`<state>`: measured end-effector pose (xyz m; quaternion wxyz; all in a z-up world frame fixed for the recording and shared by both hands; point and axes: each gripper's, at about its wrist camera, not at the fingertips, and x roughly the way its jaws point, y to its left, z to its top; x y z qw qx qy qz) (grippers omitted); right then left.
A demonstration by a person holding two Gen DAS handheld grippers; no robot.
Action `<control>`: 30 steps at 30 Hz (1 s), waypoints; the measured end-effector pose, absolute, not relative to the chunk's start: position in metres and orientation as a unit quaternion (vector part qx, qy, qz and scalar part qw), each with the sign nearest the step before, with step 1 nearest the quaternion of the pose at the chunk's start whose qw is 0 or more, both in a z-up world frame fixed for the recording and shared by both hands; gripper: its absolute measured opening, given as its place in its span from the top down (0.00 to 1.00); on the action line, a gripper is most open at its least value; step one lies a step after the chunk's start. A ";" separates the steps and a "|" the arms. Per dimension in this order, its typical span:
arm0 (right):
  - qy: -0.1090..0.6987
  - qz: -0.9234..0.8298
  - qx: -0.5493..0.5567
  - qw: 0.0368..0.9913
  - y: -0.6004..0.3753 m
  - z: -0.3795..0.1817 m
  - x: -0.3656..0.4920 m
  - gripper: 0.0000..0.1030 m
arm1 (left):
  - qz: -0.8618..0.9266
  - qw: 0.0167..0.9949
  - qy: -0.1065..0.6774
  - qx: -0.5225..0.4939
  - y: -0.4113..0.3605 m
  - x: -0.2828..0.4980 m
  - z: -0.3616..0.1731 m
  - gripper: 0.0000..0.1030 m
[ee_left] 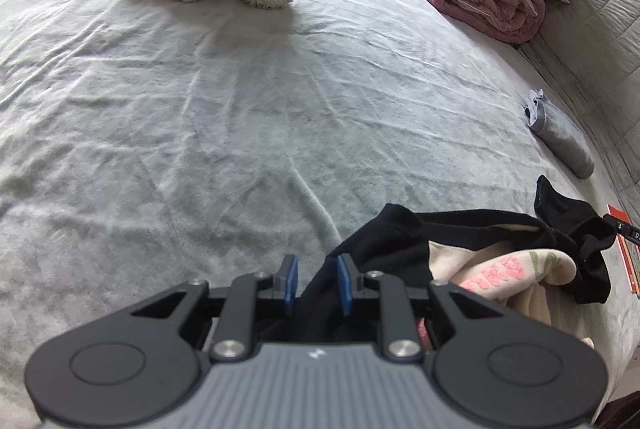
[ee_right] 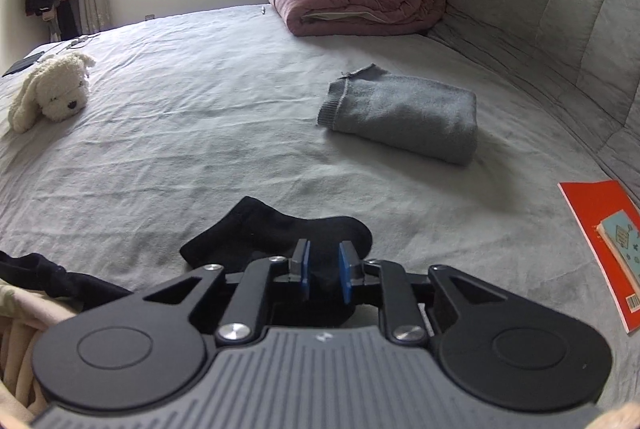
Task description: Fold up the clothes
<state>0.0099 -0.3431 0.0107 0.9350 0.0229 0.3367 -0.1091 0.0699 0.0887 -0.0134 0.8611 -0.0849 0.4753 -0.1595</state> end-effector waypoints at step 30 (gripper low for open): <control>0.391 0.183 -0.039 0.901 -0.252 -0.018 0.038 0.98 | -0.217 0.842 0.487 -0.084 0.082 0.070 -0.021 0.93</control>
